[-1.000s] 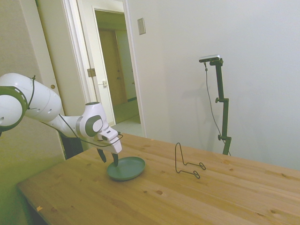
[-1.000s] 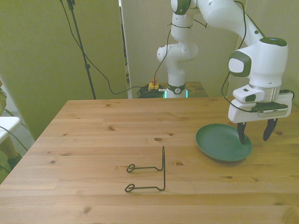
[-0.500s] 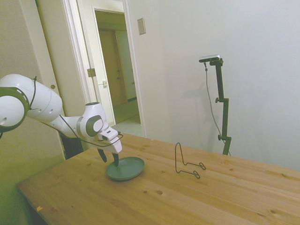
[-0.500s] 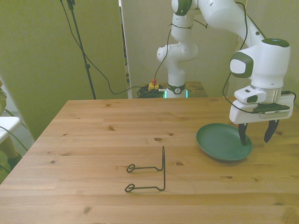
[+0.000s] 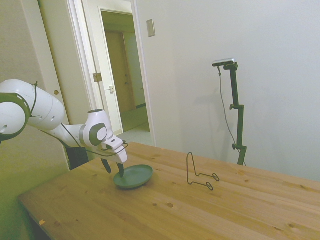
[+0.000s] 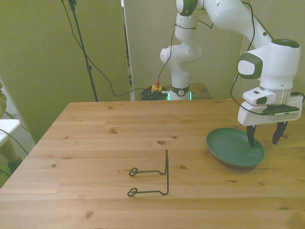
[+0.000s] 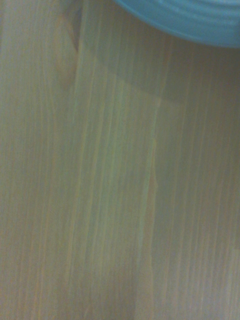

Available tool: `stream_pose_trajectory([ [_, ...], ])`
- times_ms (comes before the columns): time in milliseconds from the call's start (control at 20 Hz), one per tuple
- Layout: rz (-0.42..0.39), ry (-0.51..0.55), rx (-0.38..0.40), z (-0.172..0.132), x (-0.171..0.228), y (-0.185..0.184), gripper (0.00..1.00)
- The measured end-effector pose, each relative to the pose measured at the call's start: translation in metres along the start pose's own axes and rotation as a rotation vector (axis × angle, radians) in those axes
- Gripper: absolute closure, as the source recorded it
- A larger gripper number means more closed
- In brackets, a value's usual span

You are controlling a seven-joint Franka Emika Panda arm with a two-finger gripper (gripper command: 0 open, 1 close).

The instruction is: Load the plate

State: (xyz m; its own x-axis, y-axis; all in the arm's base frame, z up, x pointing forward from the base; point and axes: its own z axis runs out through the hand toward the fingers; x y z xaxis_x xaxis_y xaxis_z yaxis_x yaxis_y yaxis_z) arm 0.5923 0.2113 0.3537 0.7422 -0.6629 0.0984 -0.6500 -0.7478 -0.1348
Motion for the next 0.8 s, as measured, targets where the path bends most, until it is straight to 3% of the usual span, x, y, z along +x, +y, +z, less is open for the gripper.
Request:
stream_pose_trajectory([
  [50, 0.0, 0.0, 0.0, 0.0, 0.0, 0.0, 0.0],
  [100, 0.001, 0.0, 0.0, 0.0, 0.0, 0.0, 1.0],
  [800, 0.04, 0.039, -0.028, 0.0, 0.009, 0.012, 1.0],
])
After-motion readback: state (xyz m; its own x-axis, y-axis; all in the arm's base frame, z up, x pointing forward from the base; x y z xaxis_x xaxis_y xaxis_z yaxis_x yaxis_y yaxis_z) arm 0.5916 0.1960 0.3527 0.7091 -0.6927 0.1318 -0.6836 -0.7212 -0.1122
